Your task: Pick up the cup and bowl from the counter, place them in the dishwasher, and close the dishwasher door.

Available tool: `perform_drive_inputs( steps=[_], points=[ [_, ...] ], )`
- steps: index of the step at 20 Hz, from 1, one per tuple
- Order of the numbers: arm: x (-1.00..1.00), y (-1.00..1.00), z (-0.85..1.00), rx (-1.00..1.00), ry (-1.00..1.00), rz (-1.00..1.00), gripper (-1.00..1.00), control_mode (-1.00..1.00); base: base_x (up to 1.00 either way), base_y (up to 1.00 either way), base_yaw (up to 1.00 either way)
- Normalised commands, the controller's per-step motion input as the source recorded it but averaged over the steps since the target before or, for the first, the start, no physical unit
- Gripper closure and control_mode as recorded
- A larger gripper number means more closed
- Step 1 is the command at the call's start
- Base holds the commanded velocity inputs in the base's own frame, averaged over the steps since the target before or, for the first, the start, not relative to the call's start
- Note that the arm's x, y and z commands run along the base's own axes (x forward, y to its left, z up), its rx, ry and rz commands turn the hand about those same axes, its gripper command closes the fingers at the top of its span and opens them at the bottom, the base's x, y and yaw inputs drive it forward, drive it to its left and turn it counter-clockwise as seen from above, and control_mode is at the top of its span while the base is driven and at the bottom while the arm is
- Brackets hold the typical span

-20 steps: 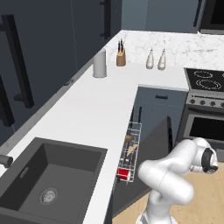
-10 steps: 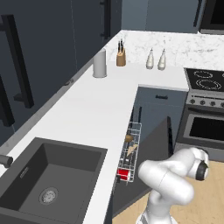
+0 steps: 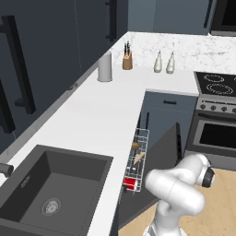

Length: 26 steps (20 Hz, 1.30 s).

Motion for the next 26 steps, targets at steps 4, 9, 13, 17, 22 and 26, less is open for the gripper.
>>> perform_drive_inputs(
  steps=[4, 9, 13, 17, 22, 26],
  points=[
    [0.21, 0.86, 0.22, 0.01, 0.00, -0.09, -1.00, -1.00, 0.00, 0.00, 0.00],
    [0.18, 0.99, 0.45, 0.00, 0.00, -0.10, -1.00, -1.00, 0.00, 0.00, 0.00],
    [0.23, 1.00, 0.55, 0.00, -0.01, -0.12, -1.00, -1.00, 0.00, 0.00, 0.00],
    [0.25, 1.00, 0.55, -0.02, -0.01, -0.14, -1.00, -1.00, 0.00, 0.00, 0.00],
    [0.29, 1.00, 0.39, -0.08, 0.00, -0.16, -1.00, -1.00, 0.00, 0.00, 0.00],
    [0.32, 1.00, 0.24, -0.11, 0.00, -0.17, -1.00, -1.00, 0.00, 0.00, 0.00]
  ],
)
